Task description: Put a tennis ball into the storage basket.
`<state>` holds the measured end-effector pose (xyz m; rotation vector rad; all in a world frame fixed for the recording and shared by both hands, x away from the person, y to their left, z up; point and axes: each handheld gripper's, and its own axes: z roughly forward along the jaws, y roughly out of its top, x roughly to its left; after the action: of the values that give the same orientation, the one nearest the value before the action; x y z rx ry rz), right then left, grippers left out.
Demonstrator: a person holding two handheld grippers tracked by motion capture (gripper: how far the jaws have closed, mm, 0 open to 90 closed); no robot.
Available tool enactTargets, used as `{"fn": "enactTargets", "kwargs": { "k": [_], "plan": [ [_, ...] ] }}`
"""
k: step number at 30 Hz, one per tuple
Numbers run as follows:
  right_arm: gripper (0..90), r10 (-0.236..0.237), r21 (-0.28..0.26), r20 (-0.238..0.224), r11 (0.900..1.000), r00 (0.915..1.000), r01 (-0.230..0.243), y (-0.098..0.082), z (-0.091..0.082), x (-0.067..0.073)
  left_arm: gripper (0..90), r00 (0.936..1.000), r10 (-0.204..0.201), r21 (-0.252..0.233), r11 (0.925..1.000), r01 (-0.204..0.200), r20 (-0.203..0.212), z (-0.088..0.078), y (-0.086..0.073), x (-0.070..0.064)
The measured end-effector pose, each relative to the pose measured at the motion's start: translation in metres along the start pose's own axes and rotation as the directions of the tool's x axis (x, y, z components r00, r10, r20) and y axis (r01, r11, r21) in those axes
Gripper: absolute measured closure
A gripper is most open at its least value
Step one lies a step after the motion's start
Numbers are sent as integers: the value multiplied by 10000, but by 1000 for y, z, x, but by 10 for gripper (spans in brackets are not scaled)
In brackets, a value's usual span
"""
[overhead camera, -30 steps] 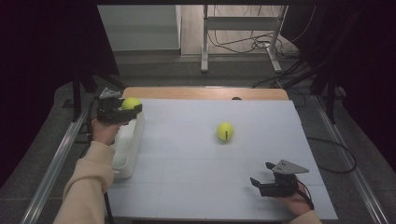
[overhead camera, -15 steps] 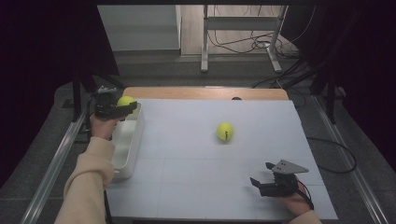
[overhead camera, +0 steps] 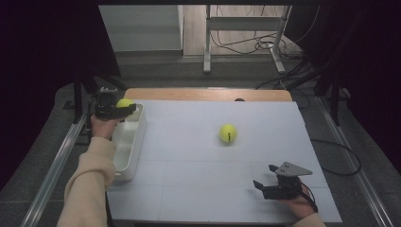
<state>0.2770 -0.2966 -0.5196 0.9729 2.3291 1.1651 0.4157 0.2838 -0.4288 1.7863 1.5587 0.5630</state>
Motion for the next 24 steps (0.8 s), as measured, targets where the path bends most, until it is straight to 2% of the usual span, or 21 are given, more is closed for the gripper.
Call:
{"fn": "enactTargets", "kwargs": {
  "k": [8,12,16,21,24],
  "plan": [
    [127,-3,33,-24,10000,10000,3,0,0,0,265,9992,340,555,9979,-327,-223,6,-2,0],
    [128,-5,49,3,10000,10000,5,0,0,0,265,9991,366,715,9968,-349,-223,9,-3,0],
    [128,-10,31,-15,10000,10000,10,0,0,0,265,9972,611,982,9936,-566,-434,12,-3,-2],
    [127,-18,95,47,10000,10000,18,0,0,0,265,9961,816,1469,9862,-758,-340,17,-5,-5],
    [128,-3,31,-13,10000,10000,3,0,0,0,265,9955,872,1500,9854,-806,-380,17,-5,-5]
  ]
}}
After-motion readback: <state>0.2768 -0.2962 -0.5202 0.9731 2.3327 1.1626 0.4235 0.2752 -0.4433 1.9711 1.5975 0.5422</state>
